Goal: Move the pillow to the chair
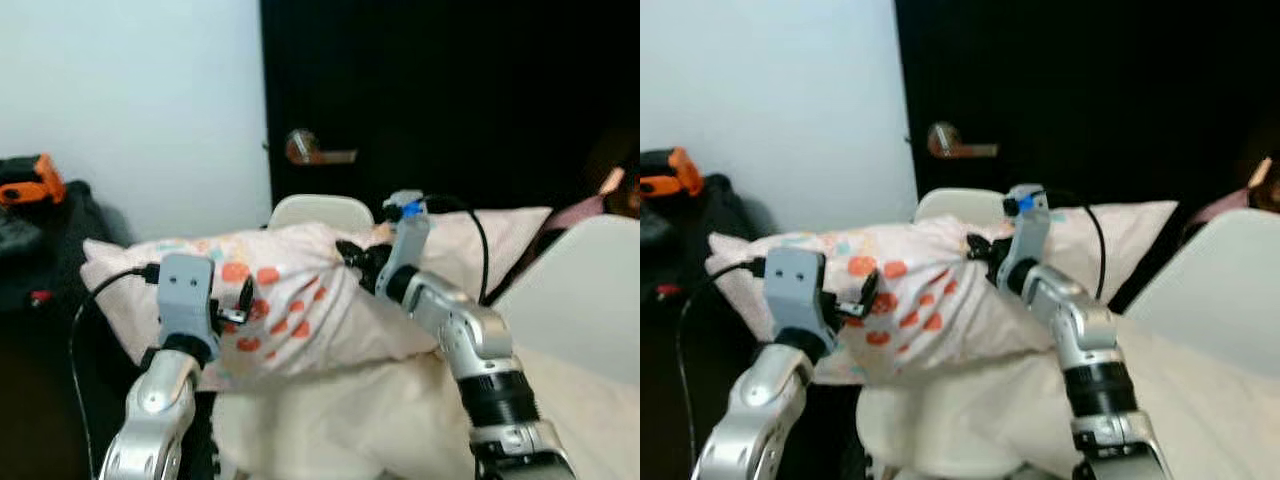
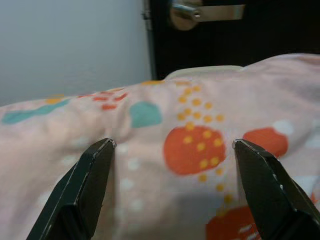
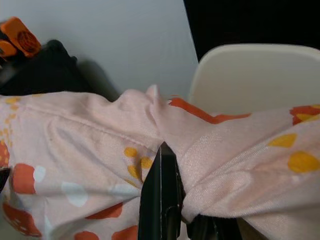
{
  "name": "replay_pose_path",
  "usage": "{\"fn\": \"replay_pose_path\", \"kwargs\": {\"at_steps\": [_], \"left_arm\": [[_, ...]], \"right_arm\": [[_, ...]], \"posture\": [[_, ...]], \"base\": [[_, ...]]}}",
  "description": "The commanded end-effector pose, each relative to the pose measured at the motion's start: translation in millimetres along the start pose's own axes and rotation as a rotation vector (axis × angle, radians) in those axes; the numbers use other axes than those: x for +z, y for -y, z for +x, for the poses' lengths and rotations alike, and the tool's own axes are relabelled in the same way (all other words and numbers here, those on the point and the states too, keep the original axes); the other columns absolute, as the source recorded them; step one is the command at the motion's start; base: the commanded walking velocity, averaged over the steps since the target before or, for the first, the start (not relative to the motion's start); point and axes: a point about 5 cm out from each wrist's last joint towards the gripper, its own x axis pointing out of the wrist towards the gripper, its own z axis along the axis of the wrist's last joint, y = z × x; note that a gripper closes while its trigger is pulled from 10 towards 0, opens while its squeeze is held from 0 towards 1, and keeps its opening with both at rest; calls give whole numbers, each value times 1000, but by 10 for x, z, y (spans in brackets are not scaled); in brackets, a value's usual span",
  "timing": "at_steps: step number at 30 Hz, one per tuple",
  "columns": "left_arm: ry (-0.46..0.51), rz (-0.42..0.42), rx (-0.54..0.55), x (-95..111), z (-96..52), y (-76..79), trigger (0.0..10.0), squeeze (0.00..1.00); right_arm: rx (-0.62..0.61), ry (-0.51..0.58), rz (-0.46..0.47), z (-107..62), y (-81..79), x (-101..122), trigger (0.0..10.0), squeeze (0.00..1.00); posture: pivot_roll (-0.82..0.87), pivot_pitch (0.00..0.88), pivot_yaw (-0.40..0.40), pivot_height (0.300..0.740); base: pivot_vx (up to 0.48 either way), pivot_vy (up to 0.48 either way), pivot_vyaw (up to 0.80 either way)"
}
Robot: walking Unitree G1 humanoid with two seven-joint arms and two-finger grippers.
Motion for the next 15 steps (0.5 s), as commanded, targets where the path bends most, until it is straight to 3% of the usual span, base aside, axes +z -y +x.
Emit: {"fn": "replay_pose_path", "kwargs": {"at_steps": [1, 9, 15], "left_arm": [[-9, 21, 1, -18, -1, -21, 10000, 0], [-5, 101, 2, -15, 6, -76, 10000, 0], [0, 102, 3, -8, 11, -86, 10000, 0]], "right_arm": [[60, 0, -48, 24, -118, 99, 10000, 0], [88, -31, -63, 20, -175, 71, 10000, 0], [78, -25, -85, 24, -174, 80, 10000, 0]], "posture": [[94, 0, -36, 725], [93, 0, -38, 680], [92, 0, -38, 665]], "base": [[0, 0, 0], [0, 0, 0], [0, 0, 0]]}}
